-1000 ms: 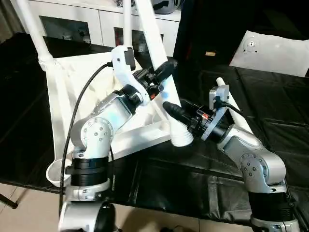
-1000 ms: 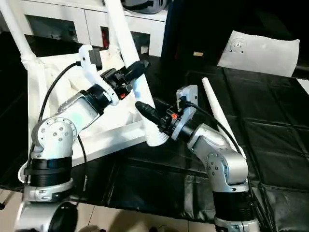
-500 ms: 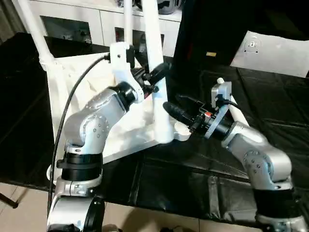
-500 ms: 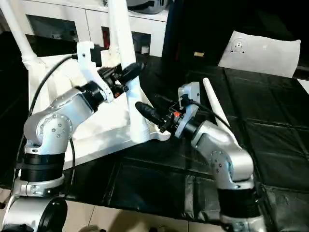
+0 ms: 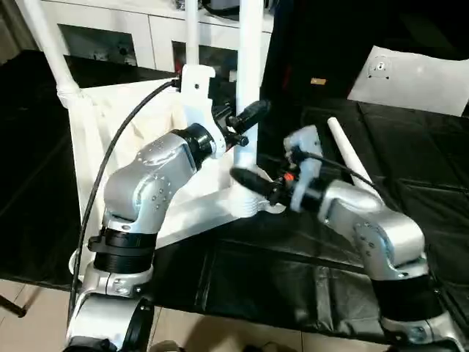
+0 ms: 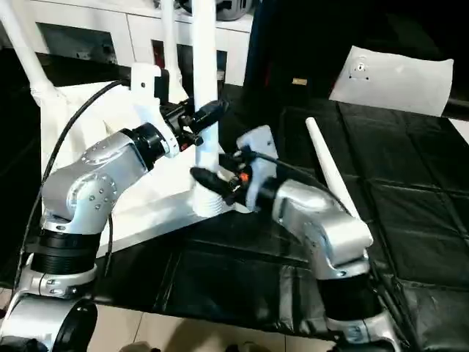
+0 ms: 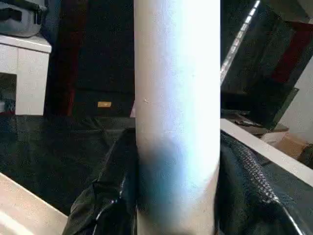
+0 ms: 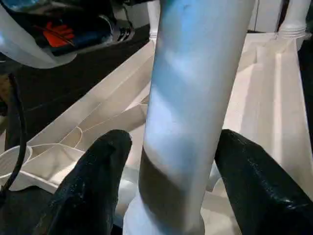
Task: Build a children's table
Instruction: Pick table leg
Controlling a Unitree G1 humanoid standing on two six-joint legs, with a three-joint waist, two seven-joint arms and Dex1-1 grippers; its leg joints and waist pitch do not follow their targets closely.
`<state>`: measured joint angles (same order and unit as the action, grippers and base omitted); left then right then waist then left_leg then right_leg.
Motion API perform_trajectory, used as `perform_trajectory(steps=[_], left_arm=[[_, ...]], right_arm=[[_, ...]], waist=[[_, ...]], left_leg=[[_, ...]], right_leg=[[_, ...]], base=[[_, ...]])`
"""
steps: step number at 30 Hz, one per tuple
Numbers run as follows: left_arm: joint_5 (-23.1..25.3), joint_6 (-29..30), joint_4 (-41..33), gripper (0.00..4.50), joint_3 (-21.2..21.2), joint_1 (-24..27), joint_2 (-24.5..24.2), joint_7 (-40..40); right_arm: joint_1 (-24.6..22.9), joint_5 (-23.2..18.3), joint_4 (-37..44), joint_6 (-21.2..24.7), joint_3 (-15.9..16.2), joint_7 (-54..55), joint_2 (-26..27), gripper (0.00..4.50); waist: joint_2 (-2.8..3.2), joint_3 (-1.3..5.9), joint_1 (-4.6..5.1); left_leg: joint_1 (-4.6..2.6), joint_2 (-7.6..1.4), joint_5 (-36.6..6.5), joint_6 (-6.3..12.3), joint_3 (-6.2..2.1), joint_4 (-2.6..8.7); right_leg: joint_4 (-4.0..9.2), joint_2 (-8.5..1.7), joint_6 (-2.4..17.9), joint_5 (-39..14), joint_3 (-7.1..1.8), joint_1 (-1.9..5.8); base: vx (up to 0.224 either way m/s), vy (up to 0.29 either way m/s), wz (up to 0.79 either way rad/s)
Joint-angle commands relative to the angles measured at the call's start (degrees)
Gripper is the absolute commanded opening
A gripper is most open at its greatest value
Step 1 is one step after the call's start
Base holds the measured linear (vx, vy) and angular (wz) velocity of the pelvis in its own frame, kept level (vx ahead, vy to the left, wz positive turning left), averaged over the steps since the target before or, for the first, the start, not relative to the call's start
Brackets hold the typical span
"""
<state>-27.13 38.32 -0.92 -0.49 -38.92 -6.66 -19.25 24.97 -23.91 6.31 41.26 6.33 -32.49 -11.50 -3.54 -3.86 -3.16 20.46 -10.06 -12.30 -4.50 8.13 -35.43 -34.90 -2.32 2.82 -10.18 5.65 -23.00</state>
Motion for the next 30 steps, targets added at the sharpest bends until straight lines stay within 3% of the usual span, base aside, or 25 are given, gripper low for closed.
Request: perform_trajectory(steps=[1,9,16,19,22,27,30], left_arm=[[0.73,-0.83,-0.19,1.86,-1.02,-1.57,-0.02,-0.71],[1.08,-0.91,-0.45,1.86,-1.22,-1.76,0.07,-0.96],[0.01,-0.02,-1.1,1.86,-0.27,-2.1,0.89,-1.11],[0.12,0.13,-1.56,1.86,-0.7,-1.87,0.64,-1.61],[-0.12,0.53,-2.32,1.86,-1.42,-1.64,0.36,-2.62],[-0.97,1.28,-4.01,1.86,-2.66,-1.33,0.4,-4.64],[-0.75,1.26,-4.32,1.86,-3.18,-1.24,0.27,-5.15]], right_arm=[[0.71,0.44,-0.73,1.35,0.02,1.1,0.37,2.66],[0.57,-1.52,-1.41,2.71,-1.03,2.11,2.46,1.96],[0.4,-1.83,-2.07,2.83,-1.61,2.73,3.3,1.85],[0.55,-3.51,-2.07,5.36,-2.75,2.92,3.69,1.85],[0.73,-3.64,-2.21,6.46,-3.07,3.1,3.64,2.58],[1.11,-2.55,-3.38,7.54,-2.9,4.66,3.69,2.81],[1.14,-2.65,-3.54,7.56,-2.94,4.61,3.68,2.81]], waist=[[0.28,4.17,0.13],[0.4,4.17,0.15],[0.31,4.16,0.17],[0.43,4.16,0.17],[0.44,4.21,0.09],[0.43,4.26,-0.01],[0.41,4.14,0.09]], left_leg=[[0.23,-2.9,-2.55,1.8,-0.32,4.0],[0.25,-2.89,-2.37,1.46,-0.32,4.02],[0.26,-2.94,-2.2,1.38,-0.33,4.03],[0.18,-2.92,-2.17,1.53,-0.32,4.03],[0.2,-2.99,-1.68,1.47,-0.42,4.06],[0.25,-2.93,-1.46,1.11,-0.26,3.96],[0.22,-2.86,-2.35,0.92,-0.22,4.0]], right_leg=[[4.86,-5.82,3.47,-15.93,-3.92,3.84],[4.79,-5.87,3.58,-15.67,-3.99,3.94],[4.74,-5.91,3.85,-15.43,-3.97,3.96],[4.73,-5.86,3.88,-15.24,-4.01,3.94],[4.56,-5.88,4.06,-14.43,-3.99,3.98],[4.52,-6.06,4.96,-14.0,-4.08,4.06],[4.74,-5.96,4.25,-15.33,-4.05,4.04]], base=[[0.0,0.0,0.0],[0.0,0.0,0.0],[0.0,0.0,0.0],[0.0,0.0,0.0],[0.0,0.0,0.0],[0.0,0.0,0.0],[0.0,0.0,0.0]])
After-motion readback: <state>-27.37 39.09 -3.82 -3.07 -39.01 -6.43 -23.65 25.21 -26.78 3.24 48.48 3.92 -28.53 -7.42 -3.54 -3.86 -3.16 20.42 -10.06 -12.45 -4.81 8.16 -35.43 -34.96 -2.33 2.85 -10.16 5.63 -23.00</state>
